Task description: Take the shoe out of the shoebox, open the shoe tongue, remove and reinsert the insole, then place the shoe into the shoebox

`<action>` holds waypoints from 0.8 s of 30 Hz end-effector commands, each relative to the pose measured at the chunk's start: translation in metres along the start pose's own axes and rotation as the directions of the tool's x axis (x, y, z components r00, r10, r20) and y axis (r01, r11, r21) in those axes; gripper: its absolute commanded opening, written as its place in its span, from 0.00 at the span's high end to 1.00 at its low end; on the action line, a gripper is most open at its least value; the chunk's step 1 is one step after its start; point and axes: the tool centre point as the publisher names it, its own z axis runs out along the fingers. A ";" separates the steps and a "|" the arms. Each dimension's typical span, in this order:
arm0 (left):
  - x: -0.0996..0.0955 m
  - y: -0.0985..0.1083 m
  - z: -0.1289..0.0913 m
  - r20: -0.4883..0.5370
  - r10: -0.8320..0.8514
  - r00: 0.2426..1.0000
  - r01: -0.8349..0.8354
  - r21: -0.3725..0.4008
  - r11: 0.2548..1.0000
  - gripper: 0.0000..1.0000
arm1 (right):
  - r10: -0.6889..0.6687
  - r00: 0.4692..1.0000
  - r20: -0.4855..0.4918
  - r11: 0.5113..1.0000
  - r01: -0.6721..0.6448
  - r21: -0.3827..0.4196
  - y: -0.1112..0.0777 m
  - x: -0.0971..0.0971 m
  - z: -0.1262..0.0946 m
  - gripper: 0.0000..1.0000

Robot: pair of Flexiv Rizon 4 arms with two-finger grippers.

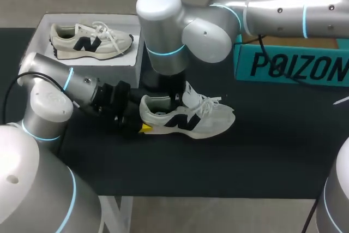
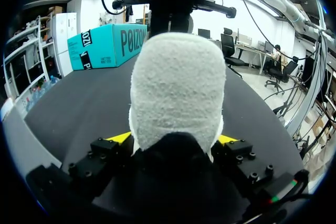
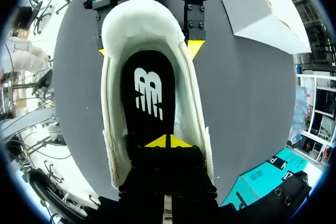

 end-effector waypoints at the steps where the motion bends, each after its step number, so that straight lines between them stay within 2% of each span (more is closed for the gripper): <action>1: -0.002 0.004 0.004 0.001 0.001 1.000 -0.001 -0.001 1.000 1.00 | 0.004 1.000 -0.012 1.000 -0.004 -0.003 -0.004 -0.003 0.010 1.00; 5: -0.002 0.004 0.004 0.001 0.001 1.000 -0.001 -0.001 1.000 1.00 | 0.009 1.000 -0.023 1.000 -0.009 -0.001 -0.005 -0.003 0.014 1.00; 7: -0.002 0.004 0.004 0.001 0.001 1.000 -0.001 -0.001 1.000 1.00 | 0.012 1.000 -0.026 1.000 -0.012 -0.012 -0.005 -0.003 0.014 0.69; 8: -0.002 0.004 0.004 0.001 0.001 1.000 -0.001 -0.001 1.000 1.00 | 0.018 1.000 -0.026 1.000 -0.019 -0.019 -0.005 -0.005 0.014 0.62; 12: -0.002 0.004 0.004 0.001 0.001 1.000 -0.001 -0.001 1.000 1.00 | 0.047 0.998 -0.036 0.998 -0.049 -0.048 -0.002 -0.009 0.011 0.62; 15: -0.002 0.004 0.004 0.001 0.001 1.000 -0.001 -0.001 1.000 1.00 | 0.044 0.999 -0.033 0.998 -0.045 -0.047 0.000 -0.010 0.013 0.59; 24: -0.002 0.004 0.004 0.001 0.001 1.000 -0.001 -0.001 1.000 1.00 | 0.036 0.997 -0.073 0.998 -0.039 -0.041 0.004 0.002 0.033 0.56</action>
